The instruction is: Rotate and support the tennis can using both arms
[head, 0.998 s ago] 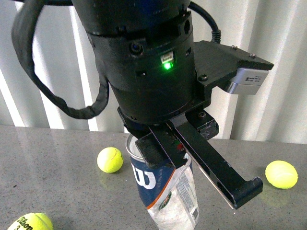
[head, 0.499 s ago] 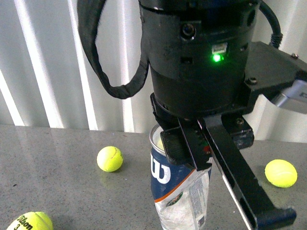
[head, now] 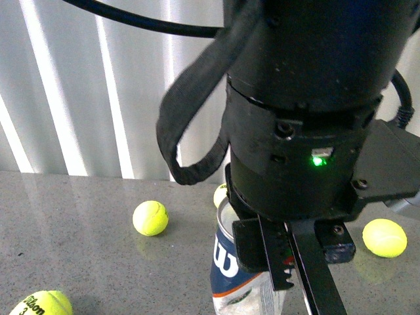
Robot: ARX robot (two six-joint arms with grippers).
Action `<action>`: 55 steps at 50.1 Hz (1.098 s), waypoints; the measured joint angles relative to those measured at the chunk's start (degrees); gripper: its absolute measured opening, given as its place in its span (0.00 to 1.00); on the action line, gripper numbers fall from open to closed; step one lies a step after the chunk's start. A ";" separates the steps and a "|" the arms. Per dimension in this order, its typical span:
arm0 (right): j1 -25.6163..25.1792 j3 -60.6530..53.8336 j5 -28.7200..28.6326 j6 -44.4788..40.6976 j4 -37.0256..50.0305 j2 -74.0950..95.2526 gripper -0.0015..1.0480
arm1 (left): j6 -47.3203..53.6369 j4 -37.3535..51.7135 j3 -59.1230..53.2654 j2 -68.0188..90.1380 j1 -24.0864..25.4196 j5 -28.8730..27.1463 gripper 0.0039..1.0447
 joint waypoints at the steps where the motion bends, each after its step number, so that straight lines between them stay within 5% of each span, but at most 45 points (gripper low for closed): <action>1: 0.00 0.00 0.00 0.00 0.00 0.00 0.93 | 0.07 0.07 -0.02 0.31 -0.28 0.02 0.03; 15: 0.00 0.00 0.00 0.00 0.00 0.00 0.93 | 0.31 1.18 -0.02 1.86 -1.09 -0.20 0.05; 31: 0.00 0.00 0.00 0.00 0.00 0.00 0.93 | 0.20 1.42 2.19 2.67 -1.05 -1.09 0.63; 42: 0.00 0.00 0.00 0.00 0.00 0.00 0.93 | -0.09 0.63 3.91 2.69 -1.01 -1.36 0.95; 55: 0.00 0.00 0.00 0.00 0.00 0.00 0.93 | -4.42 -0.66 8.39 2.25 -0.42 2.97 0.94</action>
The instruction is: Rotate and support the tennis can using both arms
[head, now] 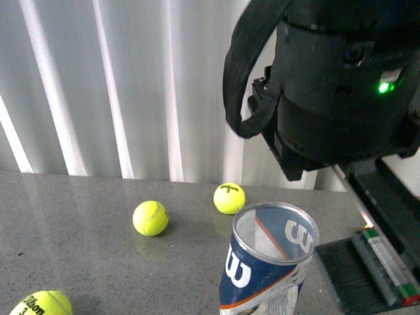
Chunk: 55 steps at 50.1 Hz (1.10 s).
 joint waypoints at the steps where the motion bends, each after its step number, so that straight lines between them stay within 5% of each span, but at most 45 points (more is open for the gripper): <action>1: 0.00 0.00 0.00 0.00 0.00 0.00 0.93 | -0.46 0.11 0.24 -0.28 0.15 0.13 0.94; 19: 0.00 0.00 0.00 0.00 0.00 0.00 0.93 | -14.56 12.02 -3.54 -13.00 8.90 0.98 0.94; 36: 0.00 0.00 0.02 0.00 0.00 0.00 0.93 | -34.10 30.10 -25.97 -37.00 30.69 2.47 0.94; 49: 0.00 0.00 0.00 0.00 0.00 0.00 0.93 | -42.66 33.64 -45.55 -56.39 48.17 7.32 0.94; 55: 0.00 0.00 0.02 0.00 0.00 0.00 0.93 | -40.54 52.39 -59.52 -65.05 53.18 16.06 0.76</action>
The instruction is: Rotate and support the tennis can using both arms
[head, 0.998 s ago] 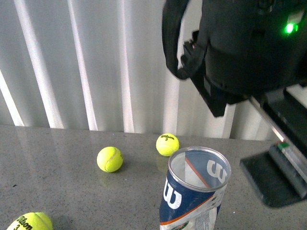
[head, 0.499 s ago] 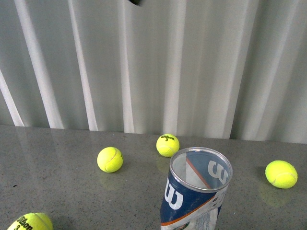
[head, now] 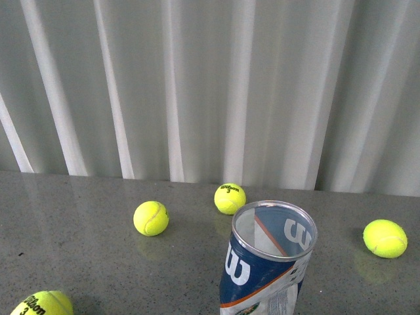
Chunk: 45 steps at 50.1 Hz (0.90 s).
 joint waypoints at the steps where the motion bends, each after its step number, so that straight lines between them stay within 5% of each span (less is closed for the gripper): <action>1: 0.00 0.00 0.00 0.00 0.00 0.00 0.93 | 0.22 2.93 -2.51 -1.62 0.61 0.85 0.73; 5: 0.00 0.00 -0.04 0.00 0.00 0.00 0.93 | 0.98 10.29 -12.68 -7.76 1.05 0.72 0.56; 17: 0.00 0.00 -0.02 0.00 0.00 0.00 0.93 | 1.57 13.40 -23.76 -13.25 -1.88 -2.16 0.16; 21: 0.00 0.00 -0.02 0.00 0.00 0.00 0.93 | 1.51 13.90 -26.01 -15.50 -5.49 -7.48 0.03; 45: 0.00 0.00 0.00 0.00 0.00 0.00 0.93 | 1.81 13.66 -34.71 -25.14 -7.91 -8.09 0.03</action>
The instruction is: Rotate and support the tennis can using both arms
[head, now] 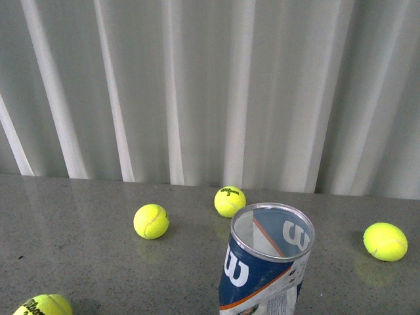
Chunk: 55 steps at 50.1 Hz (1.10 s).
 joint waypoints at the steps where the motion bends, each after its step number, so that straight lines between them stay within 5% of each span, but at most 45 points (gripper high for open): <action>1: 0.00 0.00 0.00 0.00 0.00 0.00 0.93 | 0.00 -0.17 -0.20 -0.33 0.00 0.00 0.03; 48: 0.00 0.00 -0.04 0.00 0.00 0.00 0.93 | 0.00 -13.22 -3.76 -18.25 0.00 -0.02 0.03; 55: 0.00 0.00 -0.04 0.00 0.00 0.00 0.93 | 0.00 -13.27 -3.76 -18.25 0.00 -0.02 0.26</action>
